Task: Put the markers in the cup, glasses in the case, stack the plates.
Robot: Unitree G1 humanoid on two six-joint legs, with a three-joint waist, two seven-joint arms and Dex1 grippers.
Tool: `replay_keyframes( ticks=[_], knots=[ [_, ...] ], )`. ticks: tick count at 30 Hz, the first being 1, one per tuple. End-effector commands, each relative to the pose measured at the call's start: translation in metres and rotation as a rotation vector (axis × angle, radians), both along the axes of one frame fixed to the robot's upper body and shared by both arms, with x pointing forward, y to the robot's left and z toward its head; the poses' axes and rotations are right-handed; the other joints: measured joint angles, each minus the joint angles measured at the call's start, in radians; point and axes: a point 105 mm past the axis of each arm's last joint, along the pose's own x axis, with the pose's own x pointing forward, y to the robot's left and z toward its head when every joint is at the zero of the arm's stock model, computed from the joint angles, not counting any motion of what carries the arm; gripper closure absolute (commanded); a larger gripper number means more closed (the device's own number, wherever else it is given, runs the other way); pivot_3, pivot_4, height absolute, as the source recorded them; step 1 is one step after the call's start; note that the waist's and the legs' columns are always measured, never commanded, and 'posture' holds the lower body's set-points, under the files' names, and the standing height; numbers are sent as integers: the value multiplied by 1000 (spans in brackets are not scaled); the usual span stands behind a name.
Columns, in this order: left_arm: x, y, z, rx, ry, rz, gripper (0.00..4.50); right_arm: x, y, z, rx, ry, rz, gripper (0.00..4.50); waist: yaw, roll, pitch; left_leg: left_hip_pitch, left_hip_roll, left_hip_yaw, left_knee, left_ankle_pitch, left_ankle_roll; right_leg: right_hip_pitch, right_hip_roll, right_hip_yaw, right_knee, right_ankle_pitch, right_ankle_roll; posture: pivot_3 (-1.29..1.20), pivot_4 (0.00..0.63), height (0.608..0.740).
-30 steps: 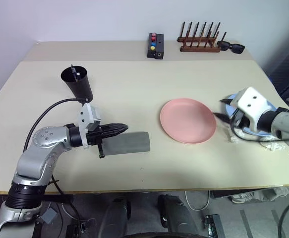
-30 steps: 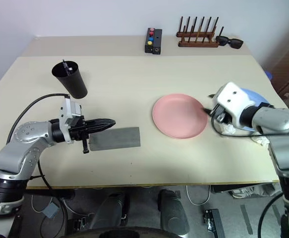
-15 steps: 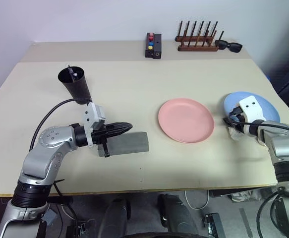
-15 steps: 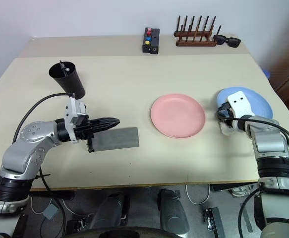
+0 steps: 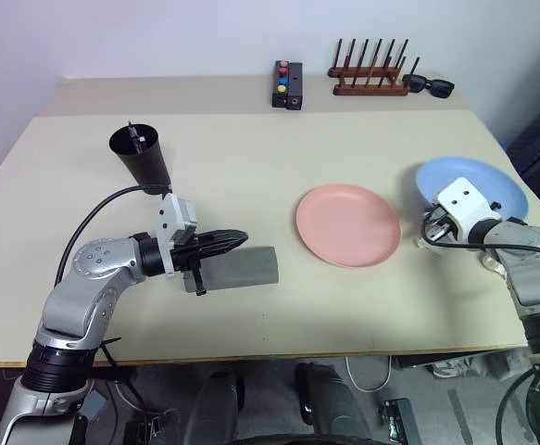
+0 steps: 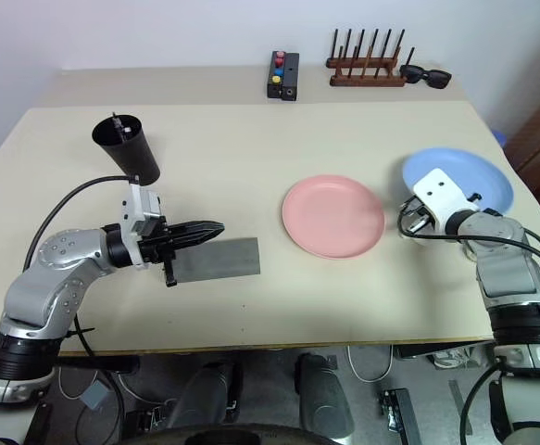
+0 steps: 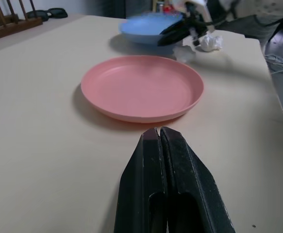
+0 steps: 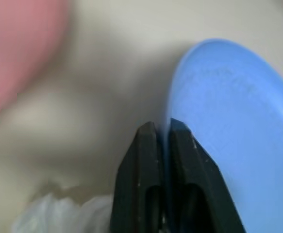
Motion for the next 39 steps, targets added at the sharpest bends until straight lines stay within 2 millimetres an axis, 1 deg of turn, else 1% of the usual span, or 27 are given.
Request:
replay_keyframes(
  ticks=[1,4,6,8,10,15,18,23,26,28,29,30,34,35,36,38,39],
  knots=[
    [3,7,9,0,-46,23,4500,-11,42,43,-89,-159,222,4467,-3,0,0,0,0,0,0,0,0,0,0,0,0,0,0,0,150,735],
    [7,12,11,5,-54,40,4500,-29,84,38,-68,-117,419,4467,1,0,0,0,0,-1,0,0,0,0,1,0,0,0,0,0,150,735],
    [9,14,13,7,-59,46,4500,-41,106,32,-35,-76,519,4467,5,0,0,0,1,-1,0,0,0,0,1,0,0,0,0,0,150,735],
    [10,15,14,8,-63,50,4500,-49,126,25,39,-41,583,4467,8,0,0,0,0,-1,0,0,0,0,0,-1,0,0,0,0,150,735],
    [10,15,15,8,-67,51,4500,-54,136,15,51,-7,612,4467,9,0,0,0,0,-1,0,0,0,0,-1,0,0,0,-1,0,150,735],
    [5,14,17,4,-69,51,4500,-61,141,-4,54,57,620,4467,10,0,0,-1,0,-1,1,0,0,0,-1,0,0,-2,-3,0,150,735],
    [0,12,17,-6,-58,36,4500,-69,142,-14,48,103,633,4467,10,0,0,0,0,-1,0,0,0,0,-1,-1,0,-2,-3,0,150,735],
    [-4,9,16,-10,-50,24,4500,-72,139,-21,53,147,626,4467,8,0,0,0,0,-1,0,0,0,0,0,-1,0,-2,-3,0,150,735],
    [-3,9,16,-9,-49,21,4500,-70,138,-18,56,132,614,3493,9,0,0,0,0,-1,0,0,0,0,0,-1,0,-2,-3,0,150,735],
    [-3,9,16,-8,-49,20,4500,-70,137,-13,41,114,613,2626,9,0,0,0,0,-1,0,0,0,0,0,-1,0,-2,-3,0,150,735],
    [-3,9,16,-7,-49,19,4500,-70,136,-11,37,110,613,2021,9,0,0,0,0,-1,0,0,0,0,0,-1,0,-2,-3,0,150,735],
    [-3,9,16,-6,-48,18,4500,-71,134,-7,38,106,614,1583,9,0,0,0,0,-1,0,0,0,0,-1,-1,0,-2,-3,0,150,735],
    [-4,9,15,-2,-45,12,4500,-76,127,9,77,93,606,1583,9,0,0,0,0,-1,0,0,0,0,-1,-1,0,-2,-3,0,150,735],
    [-4,8,15,-3,-45,8,4500,-78,121,16,116,88,585,1583,10,-1,0,0,0,-1,0,0,0,0,-1,-1,0,-2,-3,0,150,735],
    [-5,7,15,-6,-44,2,4500,-78,114,23,156,77,555,1583,11,-1,0,0,0,-1,0,0,0,1,-1,-1,0,-2,-3,0,150,735],
    [-6,3,16,-13,-43,-13,4500,-71,86,34,206,37,419,1583,13,-1,0,0,0,-1,0,0,0,1,-1,-1,0,-2,-3,0,150,735],
    [-7,1,16,-17,-42,-21,4500,-67,71,35,202,23,345,1583,13,-1,0,0,0,-1,1,0,0,1,-1,-1,0,-2,-3,0,150,735]
  ],
)
